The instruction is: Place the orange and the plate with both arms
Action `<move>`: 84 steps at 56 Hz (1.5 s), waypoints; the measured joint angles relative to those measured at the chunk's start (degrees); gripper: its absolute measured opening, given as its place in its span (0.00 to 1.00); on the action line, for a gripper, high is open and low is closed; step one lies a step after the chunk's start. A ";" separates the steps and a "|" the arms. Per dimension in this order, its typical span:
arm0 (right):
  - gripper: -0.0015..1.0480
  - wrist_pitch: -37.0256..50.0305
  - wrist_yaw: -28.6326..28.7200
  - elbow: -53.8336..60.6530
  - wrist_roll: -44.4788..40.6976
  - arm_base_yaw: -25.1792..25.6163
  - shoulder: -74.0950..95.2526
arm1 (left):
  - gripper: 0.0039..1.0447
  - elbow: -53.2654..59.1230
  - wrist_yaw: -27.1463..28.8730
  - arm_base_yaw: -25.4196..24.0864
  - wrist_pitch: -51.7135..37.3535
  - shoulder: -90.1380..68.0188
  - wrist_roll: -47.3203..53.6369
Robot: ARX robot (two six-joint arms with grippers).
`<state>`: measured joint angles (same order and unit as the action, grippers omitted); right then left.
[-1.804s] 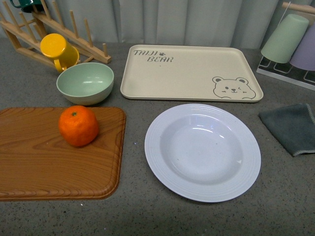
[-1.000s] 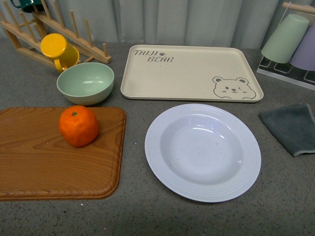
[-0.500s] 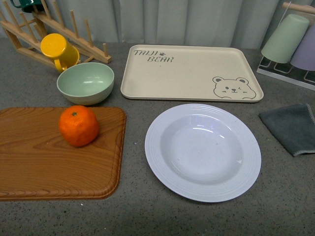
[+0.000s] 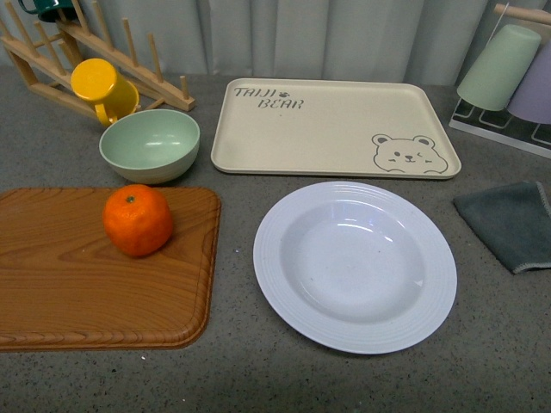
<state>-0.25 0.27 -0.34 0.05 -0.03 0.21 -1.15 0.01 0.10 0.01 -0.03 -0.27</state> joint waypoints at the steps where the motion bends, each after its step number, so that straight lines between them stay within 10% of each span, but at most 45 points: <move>1: 0.91 0.00 0.00 0.00 0.00 0.00 0.00 | 0.94 0.00 0.00 0.00 0.00 0.00 0.00; 35: 0.91 0.00 0.00 0.00 0.00 0.00 0.00 | 0.94 0.00 -0.02 0.00 0.00 0.00 0.00; 44: 0.91 0.00 -0.07 0.00 0.00 0.04 0.00 | 0.94 -3.45 21.03 4.31 -0.31 -16.39 -9.33; 63: 0.91 0.00 -0.15 0.00 0.00 0.04 0.00 | 0.94 -18.91 10.23 6.51 -33.38 -70.03 -12.63; 84: 0.91 0.00 -0.13 0.00 0.00 0.04 0.00 | 0.94 -32.68 3.74 10.91 -36.54 -102.05 -12.28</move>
<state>-0.25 0.14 -0.34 0.05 0.01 0.21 -33.82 3.75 11.00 -36.53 -102.08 -12.56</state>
